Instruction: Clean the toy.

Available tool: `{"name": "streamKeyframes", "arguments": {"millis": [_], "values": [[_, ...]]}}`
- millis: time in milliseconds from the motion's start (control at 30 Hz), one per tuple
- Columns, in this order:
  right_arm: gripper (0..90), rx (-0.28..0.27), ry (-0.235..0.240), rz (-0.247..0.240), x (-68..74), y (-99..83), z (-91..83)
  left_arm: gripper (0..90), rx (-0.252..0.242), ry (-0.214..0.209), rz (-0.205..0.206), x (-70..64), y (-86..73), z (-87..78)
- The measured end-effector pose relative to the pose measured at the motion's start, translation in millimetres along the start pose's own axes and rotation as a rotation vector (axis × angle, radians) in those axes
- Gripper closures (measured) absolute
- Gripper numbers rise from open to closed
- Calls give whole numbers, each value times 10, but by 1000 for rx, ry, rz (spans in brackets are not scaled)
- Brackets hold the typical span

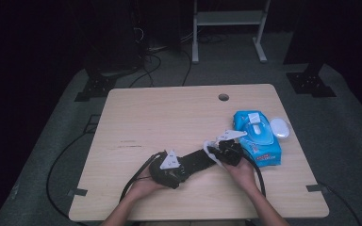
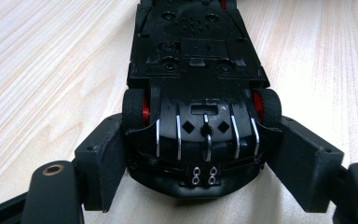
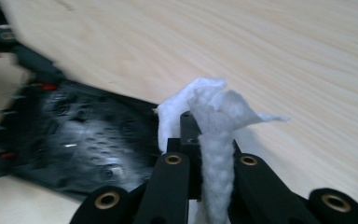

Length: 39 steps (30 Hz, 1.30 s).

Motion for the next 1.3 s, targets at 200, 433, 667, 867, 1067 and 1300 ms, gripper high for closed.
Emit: {"name": "streamKeyframes", "arguments": {"millis": [200, 433, 667, 867, 1067, 1300], "values": [[874, 82, 56, -94, 175, 2, -51, 243, -5, 0, -9, 19, -15, -6], [874, 107, 48, -84, 167, -51, -100, 242, -13, -7, -25, 53, -22, -4], [874, 116, 139, -60, 166, -58, -91, 240, -19, -20, -68, 93, -37, -21], [874, 110, 144, -57, 163, -73, -73, 216, -42, -64, -141, 143, -48, -77], [874, 113, 154, -48, 170, -85, -73, 201, -73, -119, -203, 198, -82, -149], [874, 121, 152, -67, 203, -84, -97, 247, -88, -130, -248, 237, -104, -168]]}}
Point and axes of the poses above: each handheld gripper's, and its own axes: z roughly forward along the jaws, y roughly out of its top, x roughly to its left, the point moved 2 cm from there along z, roughly forward along the jaws, and after that the axes turned 7 degrees about x, right-handed, at the moved point
